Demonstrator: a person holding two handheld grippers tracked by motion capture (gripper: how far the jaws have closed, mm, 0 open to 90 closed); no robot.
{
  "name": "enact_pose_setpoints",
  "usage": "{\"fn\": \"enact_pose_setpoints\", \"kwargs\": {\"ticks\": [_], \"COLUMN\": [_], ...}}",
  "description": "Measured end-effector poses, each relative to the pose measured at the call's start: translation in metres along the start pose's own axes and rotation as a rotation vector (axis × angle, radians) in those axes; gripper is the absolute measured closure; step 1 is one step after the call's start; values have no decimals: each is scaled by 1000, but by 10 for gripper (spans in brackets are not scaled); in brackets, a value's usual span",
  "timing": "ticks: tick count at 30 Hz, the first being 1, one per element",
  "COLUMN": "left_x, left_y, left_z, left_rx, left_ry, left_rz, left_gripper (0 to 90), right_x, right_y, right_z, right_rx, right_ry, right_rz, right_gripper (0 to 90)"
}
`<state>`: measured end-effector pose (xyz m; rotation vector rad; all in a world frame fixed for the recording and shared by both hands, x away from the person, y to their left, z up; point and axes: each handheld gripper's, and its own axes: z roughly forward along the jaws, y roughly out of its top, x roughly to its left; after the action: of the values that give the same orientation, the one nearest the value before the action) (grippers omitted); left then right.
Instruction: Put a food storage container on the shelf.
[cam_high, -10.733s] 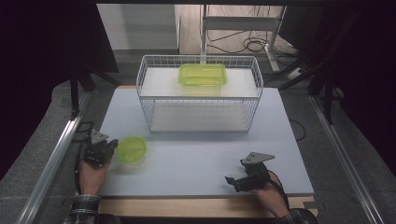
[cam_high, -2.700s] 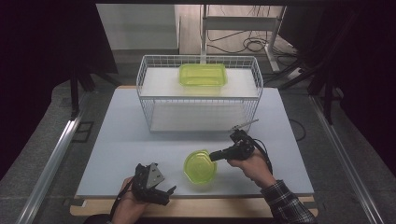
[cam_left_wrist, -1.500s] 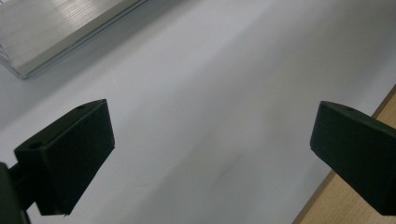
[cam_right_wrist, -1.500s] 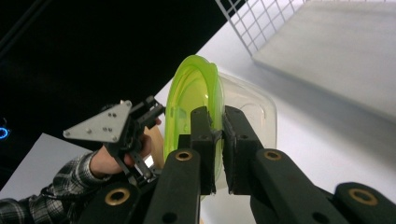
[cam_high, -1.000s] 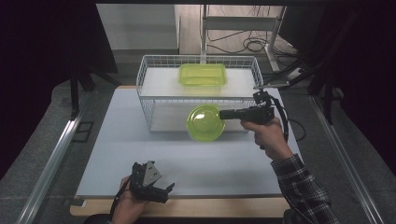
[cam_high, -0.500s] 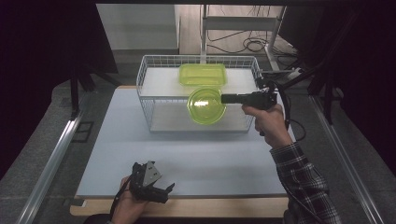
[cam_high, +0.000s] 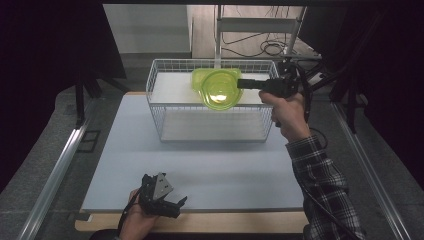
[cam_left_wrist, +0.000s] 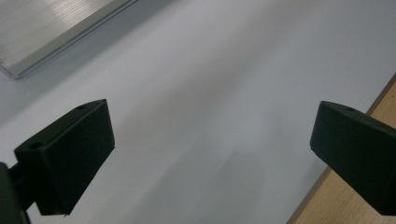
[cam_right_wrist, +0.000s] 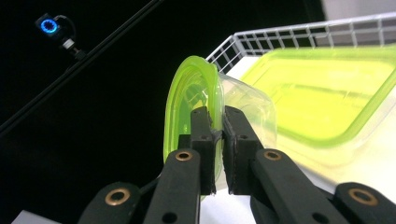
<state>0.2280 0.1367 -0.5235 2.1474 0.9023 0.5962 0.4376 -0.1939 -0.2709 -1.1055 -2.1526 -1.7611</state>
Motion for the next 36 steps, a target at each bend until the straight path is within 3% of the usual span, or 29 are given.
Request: {"fn": "enact_pose_setpoints", "kwargs": {"ticks": [10, 15, 21, 26, 36], "left_x": [1, 1, 0, -1, -2], "left_y": [-1, -1, -1, -1, -1], "left_z": [-1, -1, -1, -1, 1], "left_rx": [-1, -2, 0, 5, 14], "left_ry": [-6, -13, -17, -17, -25], "left_rz": [5, 2, 7, 11, 23], "left_gripper": [0, 0, 0, 0, 0], "right_x": [-6, -13, -18, -14, -23], "right_y": [24, 31, 35, 40, 41], "right_z": [23, 34, 40, 45, 53], "right_rx": [-47, -55, -69, -61, -56], "right_ry": [-63, -104, -121, -221, -325], "right_rz": [36, 49, 72, 26, 11], "right_gripper": [836, 836, 830, 804, 738]}}
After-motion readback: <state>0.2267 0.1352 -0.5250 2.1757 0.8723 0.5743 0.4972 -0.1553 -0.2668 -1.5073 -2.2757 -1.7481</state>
